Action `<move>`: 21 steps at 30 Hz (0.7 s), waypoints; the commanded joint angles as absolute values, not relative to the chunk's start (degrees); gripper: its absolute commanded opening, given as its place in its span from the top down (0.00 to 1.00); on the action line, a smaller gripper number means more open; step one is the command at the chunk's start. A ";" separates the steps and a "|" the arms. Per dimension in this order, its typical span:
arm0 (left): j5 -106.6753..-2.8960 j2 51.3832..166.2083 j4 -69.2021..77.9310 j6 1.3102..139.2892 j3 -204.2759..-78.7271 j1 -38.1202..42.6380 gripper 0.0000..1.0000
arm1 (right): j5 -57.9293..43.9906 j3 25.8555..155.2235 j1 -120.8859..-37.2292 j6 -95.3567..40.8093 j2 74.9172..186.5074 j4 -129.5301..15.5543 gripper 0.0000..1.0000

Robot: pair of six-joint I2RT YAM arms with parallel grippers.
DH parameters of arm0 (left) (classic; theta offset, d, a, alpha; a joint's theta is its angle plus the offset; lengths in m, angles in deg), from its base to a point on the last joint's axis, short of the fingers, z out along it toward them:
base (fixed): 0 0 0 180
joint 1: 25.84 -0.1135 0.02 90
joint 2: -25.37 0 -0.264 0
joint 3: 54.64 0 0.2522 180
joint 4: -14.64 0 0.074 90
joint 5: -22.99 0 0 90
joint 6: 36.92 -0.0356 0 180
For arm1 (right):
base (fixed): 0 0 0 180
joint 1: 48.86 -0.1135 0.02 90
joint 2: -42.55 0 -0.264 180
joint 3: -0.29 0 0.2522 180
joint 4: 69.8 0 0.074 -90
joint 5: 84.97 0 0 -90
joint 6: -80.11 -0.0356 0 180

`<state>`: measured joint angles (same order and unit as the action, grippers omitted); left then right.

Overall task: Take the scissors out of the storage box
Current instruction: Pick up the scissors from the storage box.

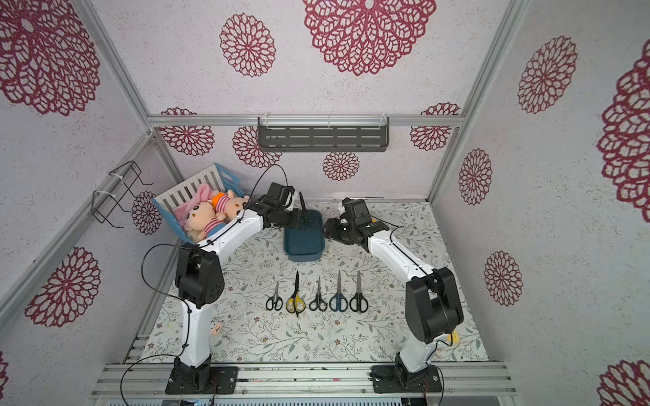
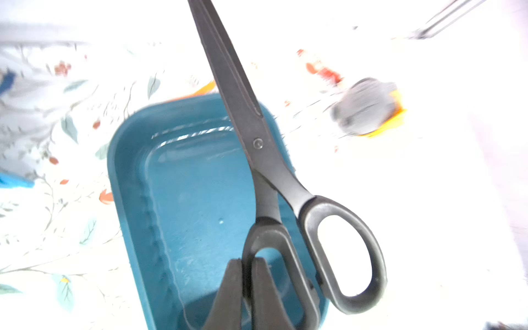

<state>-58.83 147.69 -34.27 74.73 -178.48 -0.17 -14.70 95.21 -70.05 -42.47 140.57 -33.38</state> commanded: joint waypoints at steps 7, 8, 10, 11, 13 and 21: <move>-50.20 138.48 -24.27 73.36 -169.06 -0.06 1.00 | -21.22 102.03 -70.61 -39.74 145.78 -37.31 0.42; -49.82 138.48 -24.35 73.38 -169.13 -0.01 1.00 | -21.26 102.02 -70.73 -39.68 146.05 -37.52 0.42; -49.35 135.90 -24.59 73.23 -169.05 0.16 1.00 | -21.90 102.35 -70.93 -39.57 146.79 -37.88 0.42; -49.43 135.61 -24.68 73.14 -169.03 0.33 1.00 | -22.09 102.82 -71.13 -39.28 147.22 -37.78 0.42; -49.39 135.23 -24.76 72.92 -168.89 0.84 1.00 | -22.63 104.31 -71.71 -38.46 148.56 -36.85 0.42; -49.91 135.66 -25.84 71.89 -170.17 2.53 1.00 | -23.58 103.78 -74.18 -38.78 150.05 -37.99 0.48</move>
<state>-51.51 137.77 -28.18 72.74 -168.73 1.38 -22.19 103.72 -73.35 -39.47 149.61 -36.25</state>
